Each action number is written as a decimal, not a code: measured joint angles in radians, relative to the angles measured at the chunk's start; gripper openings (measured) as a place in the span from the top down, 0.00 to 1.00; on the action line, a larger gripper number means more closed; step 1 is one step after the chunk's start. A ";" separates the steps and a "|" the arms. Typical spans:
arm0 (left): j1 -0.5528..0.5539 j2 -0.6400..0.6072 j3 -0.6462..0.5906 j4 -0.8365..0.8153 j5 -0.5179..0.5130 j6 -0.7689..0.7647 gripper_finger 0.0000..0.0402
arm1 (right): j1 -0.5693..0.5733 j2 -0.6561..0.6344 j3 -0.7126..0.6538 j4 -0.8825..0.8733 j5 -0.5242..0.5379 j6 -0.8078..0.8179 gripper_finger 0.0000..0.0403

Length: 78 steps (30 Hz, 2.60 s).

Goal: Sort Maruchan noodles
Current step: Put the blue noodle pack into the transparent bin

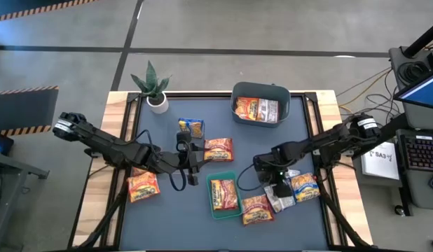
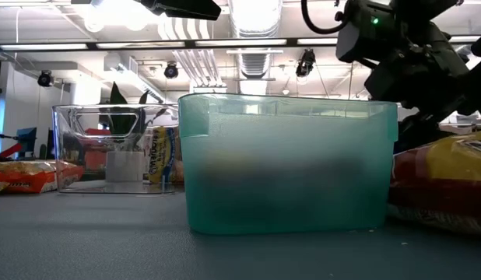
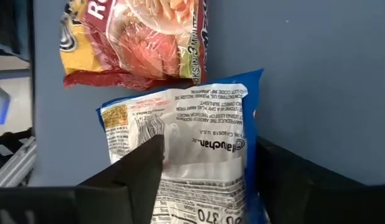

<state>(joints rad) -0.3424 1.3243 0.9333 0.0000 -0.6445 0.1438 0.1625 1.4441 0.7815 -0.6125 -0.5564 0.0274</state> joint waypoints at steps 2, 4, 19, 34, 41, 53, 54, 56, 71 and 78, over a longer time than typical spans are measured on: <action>0.000 0.000 0.000 0.000 0.000 0.000 0.64 | -0.014 0.000 0.000 0.001 -0.024 -0.001 0.52; 0.000 0.000 0.000 0.000 0.000 0.000 0.64 | -0.025 0.000 0.000 0.000 -0.048 -0.002 0.55; 0.000 0.000 0.000 -0.001 0.000 0.000 0.64 | -0.048 -0.002 0.025 -0.017 -0.099 0.024 0.60; 0.000 0.000 0.000 -0.001 -0.001 0.004 0.64 | -0.048 -0.013 0.106 -0.115 -0.098 0.025 0.70; 0.000 0.000 0.000 -0.001 -0.001 0.004 0.64 | -0.048 -0.013 0.105 -0.115 -0.066 0.036 0.77; 0.000 0.000 0.000 -0.001 -0.001 -0.001 0.64 | -0.052 -0.013 0.100 -0.142 -0.043 0.078 0.60; 0.000 0.000 0.000 -0.001 -0.001 -0.001 0.64 | -0.052 -0.013 0.100 -0.142 -0.042 0.081 0.57; 0.000 0.000 0.000 -0.001 -0.001 -0.001 0.64 | -0.052 -0.013 0.100 -0.141 -0.015 0.094 0.51; 0.000 0.000 0.000 -0.001 -0.001 0.009 0.64 | -0.017 0.180 0.170 -0.267 -0.018 -0.087 0.30; 0.000 0.000 0.000 -0.002 -0.001 0.012 0.64 | -0.019 0.258 0.196 -0.283 -0.130 -0.175 0.35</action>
<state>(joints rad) -0.3426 1.3246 0.9329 -0.0020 -0.6453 0.1562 0.1436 1.7019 0.9778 -0.8950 -0.6867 -0.1481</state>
